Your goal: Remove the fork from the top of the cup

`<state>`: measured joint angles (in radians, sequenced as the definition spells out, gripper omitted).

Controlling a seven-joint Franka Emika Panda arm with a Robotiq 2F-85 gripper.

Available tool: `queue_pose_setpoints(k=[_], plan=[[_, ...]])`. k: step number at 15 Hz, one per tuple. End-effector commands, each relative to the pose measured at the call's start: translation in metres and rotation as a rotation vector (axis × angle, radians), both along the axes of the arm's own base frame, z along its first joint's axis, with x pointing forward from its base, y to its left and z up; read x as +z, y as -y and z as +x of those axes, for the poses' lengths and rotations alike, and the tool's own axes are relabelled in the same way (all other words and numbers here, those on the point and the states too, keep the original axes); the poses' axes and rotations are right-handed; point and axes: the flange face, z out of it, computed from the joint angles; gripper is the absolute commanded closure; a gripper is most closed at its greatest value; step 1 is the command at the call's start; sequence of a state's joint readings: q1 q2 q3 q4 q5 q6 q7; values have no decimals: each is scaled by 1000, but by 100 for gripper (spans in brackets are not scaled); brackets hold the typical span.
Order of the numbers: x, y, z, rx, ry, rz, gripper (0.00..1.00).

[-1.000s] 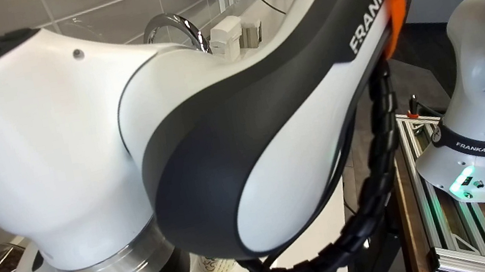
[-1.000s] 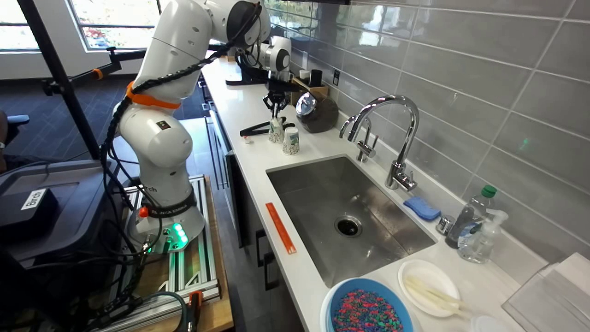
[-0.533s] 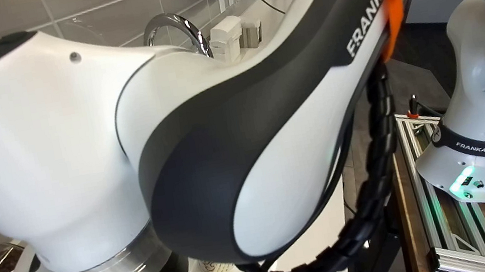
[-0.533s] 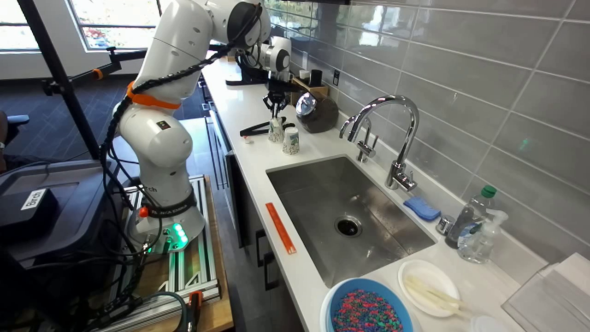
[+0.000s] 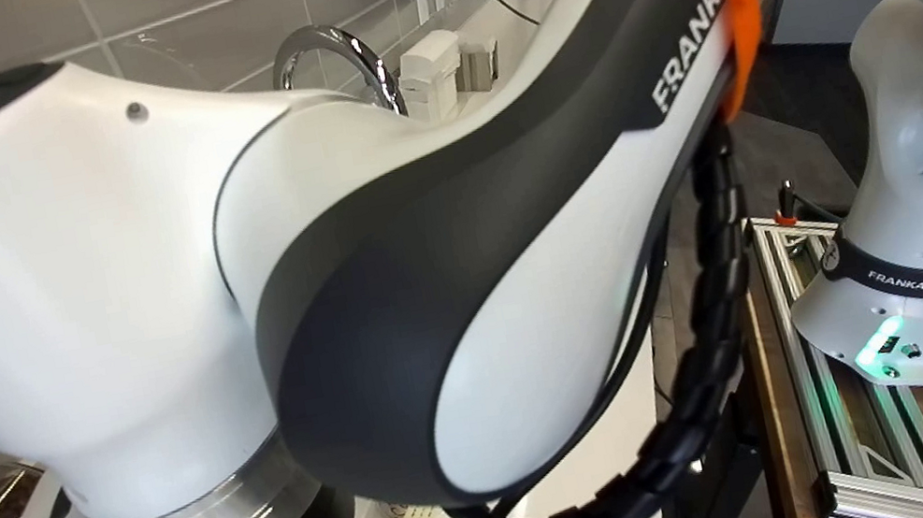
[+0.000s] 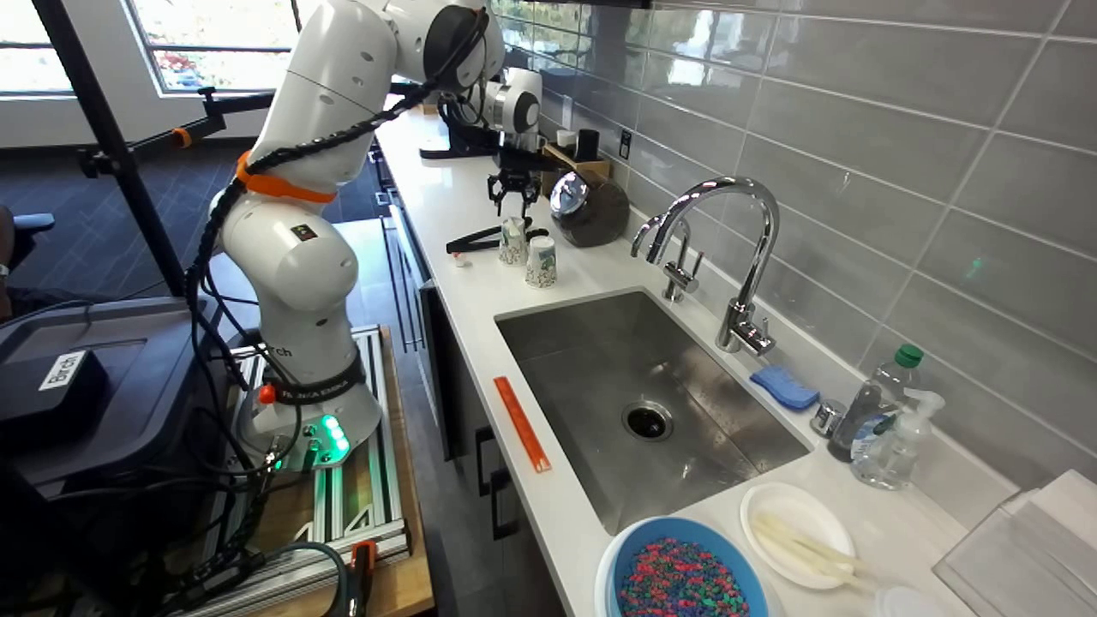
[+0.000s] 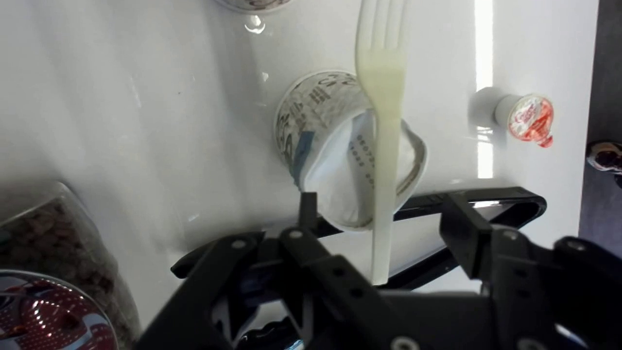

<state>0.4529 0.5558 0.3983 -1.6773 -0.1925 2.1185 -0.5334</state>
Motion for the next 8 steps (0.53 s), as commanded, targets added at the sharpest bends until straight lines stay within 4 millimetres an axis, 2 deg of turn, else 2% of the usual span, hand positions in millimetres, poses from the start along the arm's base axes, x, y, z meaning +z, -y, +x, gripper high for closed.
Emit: queue_pose_setpoints(k=[1,8], plan=[[-1,-3,2,-6,0,-33,2],[19,11,11,-57,24,-27,0]])
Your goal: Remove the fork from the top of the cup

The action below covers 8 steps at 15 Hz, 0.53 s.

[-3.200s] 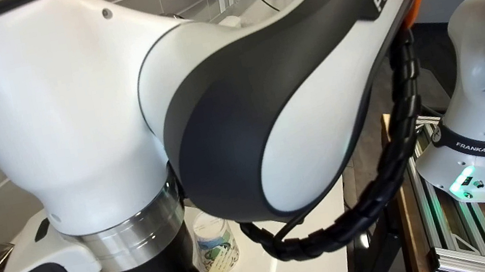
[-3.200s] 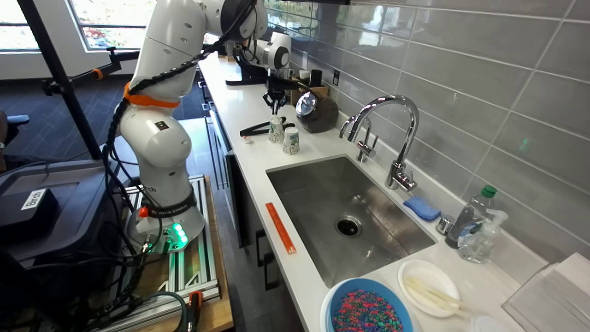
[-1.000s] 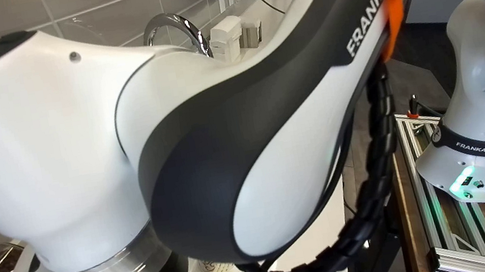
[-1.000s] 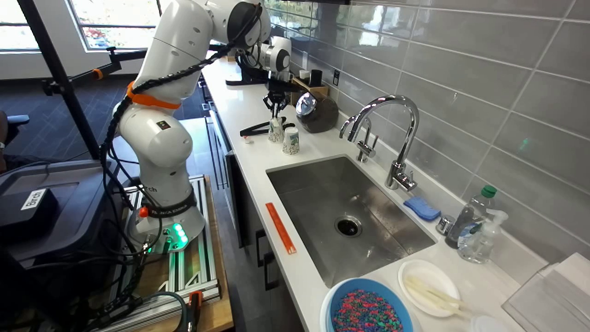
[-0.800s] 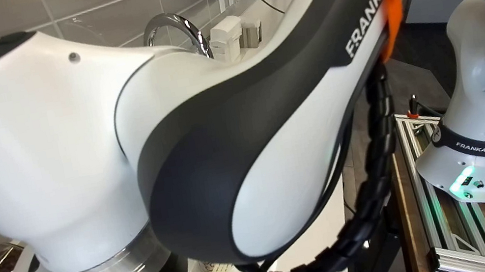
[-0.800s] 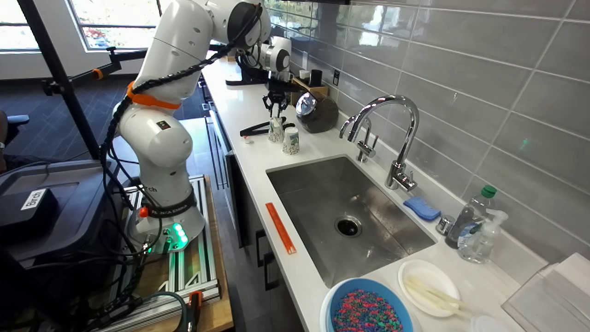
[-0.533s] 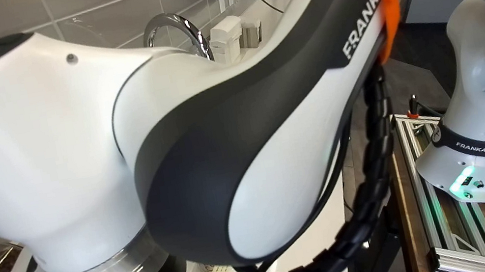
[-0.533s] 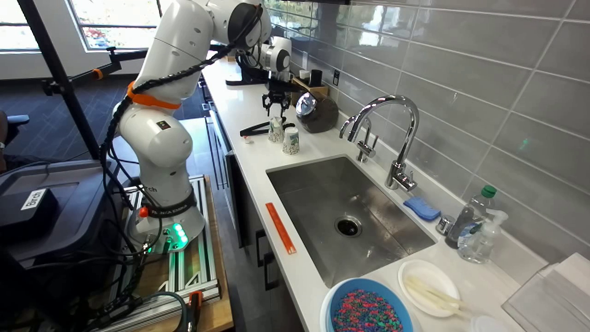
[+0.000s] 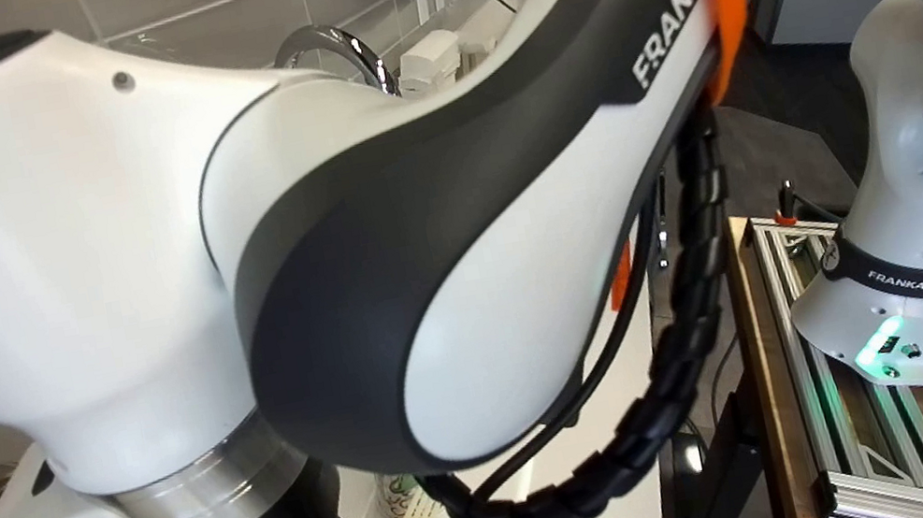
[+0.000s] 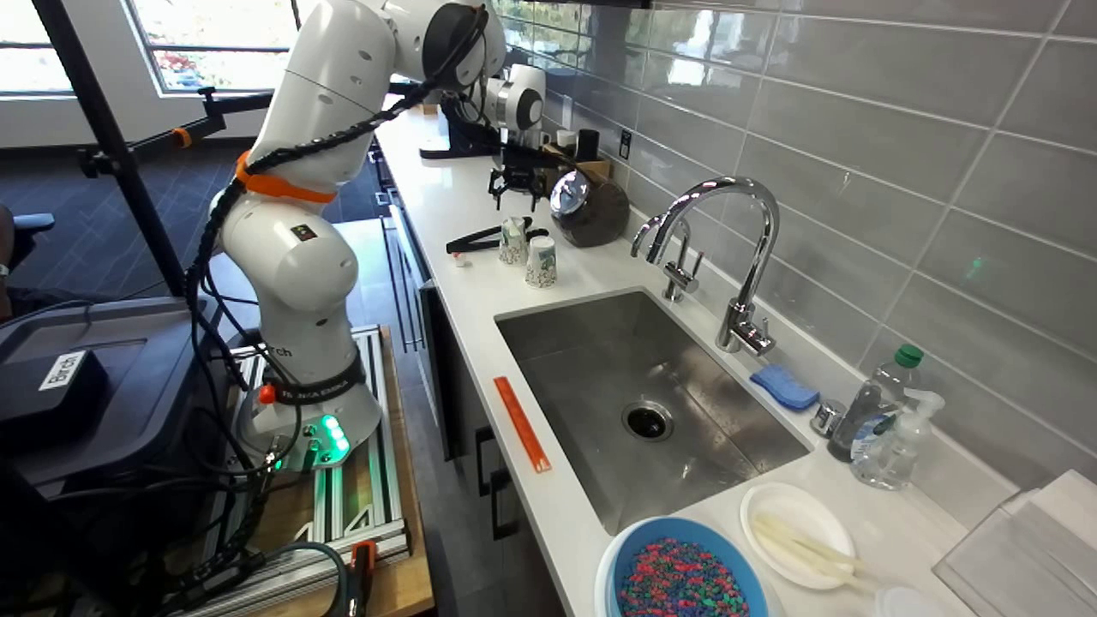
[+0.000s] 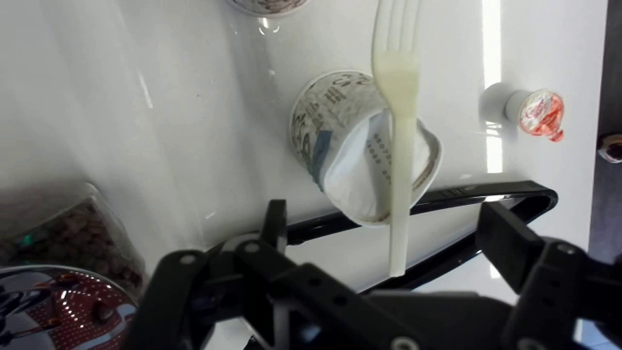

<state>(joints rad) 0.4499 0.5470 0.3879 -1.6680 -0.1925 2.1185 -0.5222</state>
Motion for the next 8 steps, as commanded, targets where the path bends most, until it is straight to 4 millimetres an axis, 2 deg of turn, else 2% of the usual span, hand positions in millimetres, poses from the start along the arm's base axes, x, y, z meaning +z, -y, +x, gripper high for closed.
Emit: queue_pose_setpoints(k=[1,5,8], plan=[[15,8,5,-43,14,-34,0],[34,24,9,-112,23,-35,0],[59,41,7,-205,43,-27,0]])
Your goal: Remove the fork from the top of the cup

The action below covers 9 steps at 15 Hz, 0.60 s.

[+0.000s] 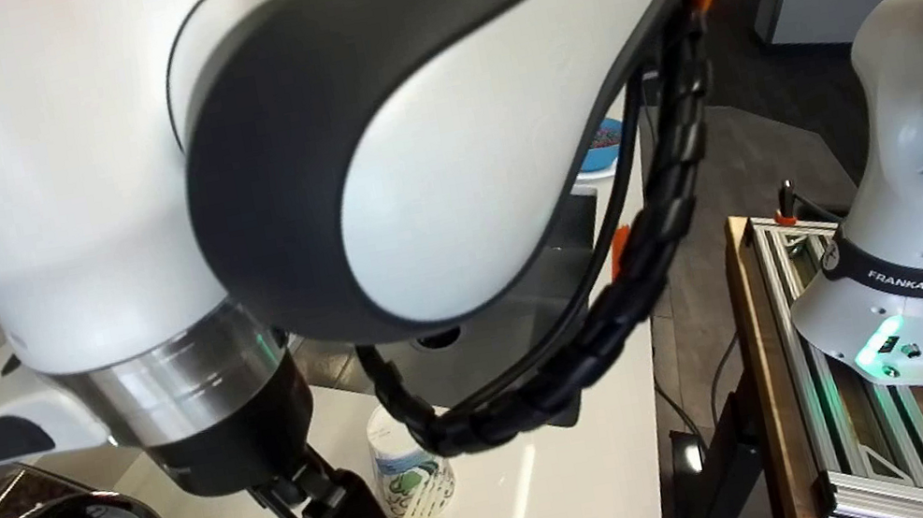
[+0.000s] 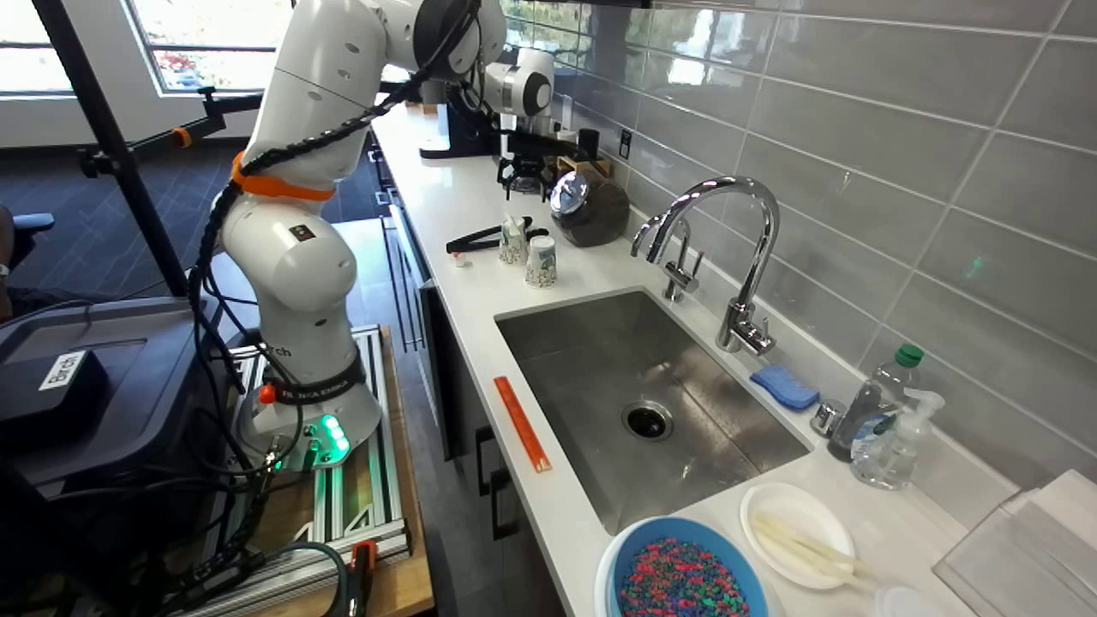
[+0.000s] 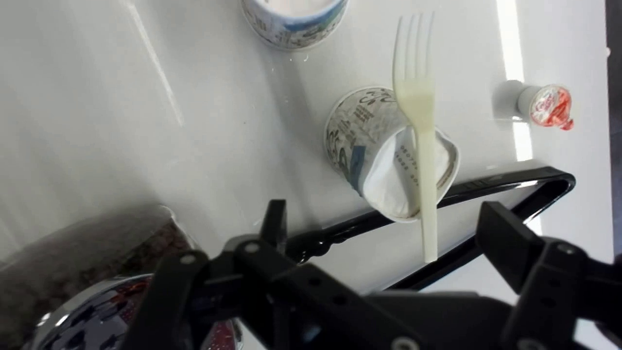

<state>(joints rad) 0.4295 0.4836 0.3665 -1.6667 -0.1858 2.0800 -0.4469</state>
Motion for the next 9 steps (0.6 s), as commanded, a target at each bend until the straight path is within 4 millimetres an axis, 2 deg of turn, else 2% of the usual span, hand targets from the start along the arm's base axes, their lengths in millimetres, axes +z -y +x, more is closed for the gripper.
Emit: queue_pose_setpoints(k=[1,4,9], plan=[[34,26,-12,-118,16,-13,0],[60,43,-22,-208,35,-21,0],[93,75,-46,-321,63,-37,0]])
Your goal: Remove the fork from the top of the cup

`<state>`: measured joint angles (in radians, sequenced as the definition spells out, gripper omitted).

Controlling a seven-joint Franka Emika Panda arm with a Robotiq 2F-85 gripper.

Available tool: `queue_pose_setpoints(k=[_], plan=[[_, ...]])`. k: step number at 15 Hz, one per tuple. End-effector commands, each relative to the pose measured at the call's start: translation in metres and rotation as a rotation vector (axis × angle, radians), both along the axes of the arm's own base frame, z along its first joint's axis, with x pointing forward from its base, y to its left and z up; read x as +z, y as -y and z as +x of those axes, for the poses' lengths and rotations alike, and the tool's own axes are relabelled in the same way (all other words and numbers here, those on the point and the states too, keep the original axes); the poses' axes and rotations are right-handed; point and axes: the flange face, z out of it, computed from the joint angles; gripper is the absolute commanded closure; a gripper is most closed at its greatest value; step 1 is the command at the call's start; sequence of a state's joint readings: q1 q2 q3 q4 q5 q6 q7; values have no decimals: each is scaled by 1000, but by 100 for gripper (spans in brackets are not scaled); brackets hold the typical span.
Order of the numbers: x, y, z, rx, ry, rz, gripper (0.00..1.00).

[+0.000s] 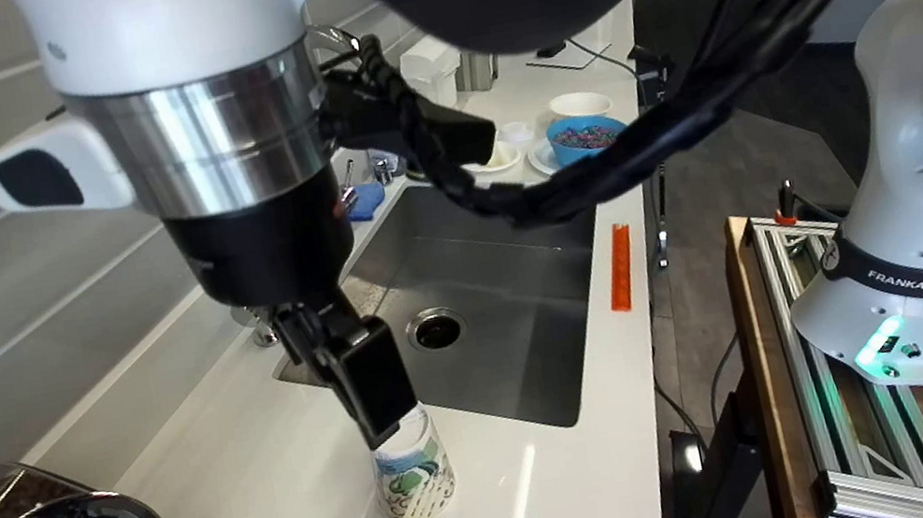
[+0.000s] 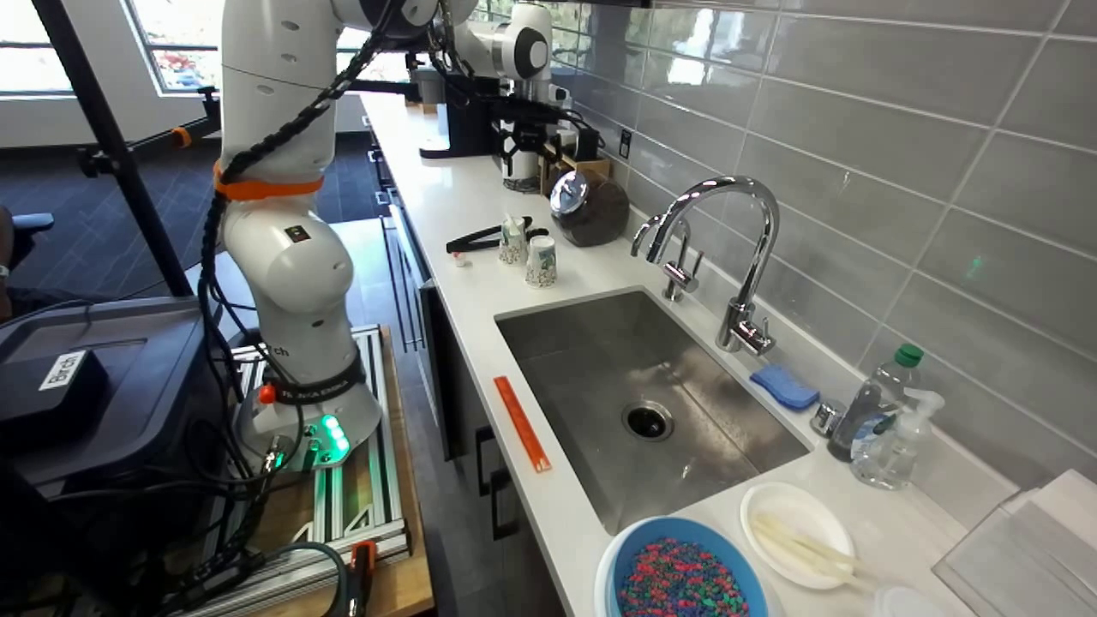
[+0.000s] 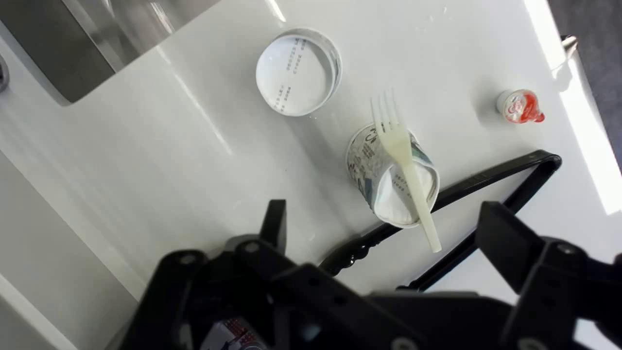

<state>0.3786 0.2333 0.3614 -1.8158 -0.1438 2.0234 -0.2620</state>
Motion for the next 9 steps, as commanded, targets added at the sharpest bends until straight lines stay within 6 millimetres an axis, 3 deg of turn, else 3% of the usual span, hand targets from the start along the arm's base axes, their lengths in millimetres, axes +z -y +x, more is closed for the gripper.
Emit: queue_pose_setpoints(k=[1,7,8,9], plan=[[20,29,-28,-98,6,-12,0],[43,59,-48,-230,31,20,0],[40,44,-34,-179,30,14,0],[44,48,-37,-194,33,15,0]])
